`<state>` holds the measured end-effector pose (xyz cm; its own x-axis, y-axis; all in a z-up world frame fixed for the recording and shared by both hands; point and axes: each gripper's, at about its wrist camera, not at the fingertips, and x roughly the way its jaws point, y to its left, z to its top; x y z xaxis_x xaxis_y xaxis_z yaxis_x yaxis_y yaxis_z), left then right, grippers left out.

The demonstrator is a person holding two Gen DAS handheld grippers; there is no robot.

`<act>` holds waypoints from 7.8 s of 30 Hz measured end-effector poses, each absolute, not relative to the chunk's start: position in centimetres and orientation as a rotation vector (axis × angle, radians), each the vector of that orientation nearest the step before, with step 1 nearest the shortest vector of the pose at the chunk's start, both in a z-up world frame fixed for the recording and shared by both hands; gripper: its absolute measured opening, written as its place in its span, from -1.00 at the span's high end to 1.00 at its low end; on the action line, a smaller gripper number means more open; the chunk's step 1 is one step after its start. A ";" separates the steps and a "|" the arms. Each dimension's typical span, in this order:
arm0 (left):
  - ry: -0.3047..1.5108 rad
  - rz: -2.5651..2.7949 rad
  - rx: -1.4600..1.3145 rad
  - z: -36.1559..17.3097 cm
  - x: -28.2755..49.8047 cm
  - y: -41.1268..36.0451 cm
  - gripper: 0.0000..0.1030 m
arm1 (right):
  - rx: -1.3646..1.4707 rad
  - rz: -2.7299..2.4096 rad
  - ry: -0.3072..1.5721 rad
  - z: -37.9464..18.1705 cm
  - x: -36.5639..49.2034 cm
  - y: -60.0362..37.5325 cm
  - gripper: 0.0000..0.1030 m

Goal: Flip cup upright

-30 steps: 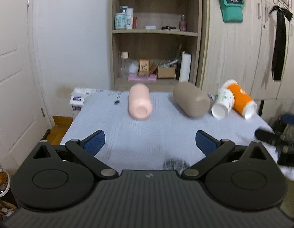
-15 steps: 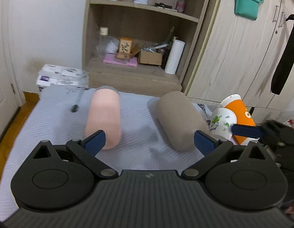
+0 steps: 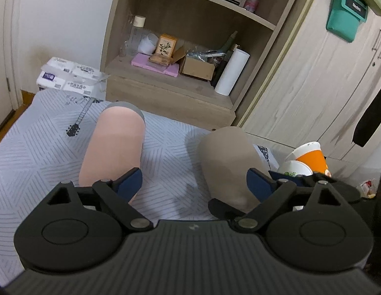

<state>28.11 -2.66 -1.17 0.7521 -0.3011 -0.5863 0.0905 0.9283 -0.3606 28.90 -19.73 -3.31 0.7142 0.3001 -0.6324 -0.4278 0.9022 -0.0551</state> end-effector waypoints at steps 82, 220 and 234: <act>0.563 -0.544 -0.079 1.3 17.5 -3.7 -0.46 | -0.148 0.643 0.541 -1.7 17.0 -19.5 -0.58; 0.404 -0.040 0.052 2.3 3.6 0.7 -1.00 | -0.028 0.030 0.295 -0.3 1.9 -21.6 -1.00; 0.424 -0.044 0.065 1.7 3.8 0.8 -1.00 | -0.042 0.008 0.284 -0.4 1.7 -21.2 -1.00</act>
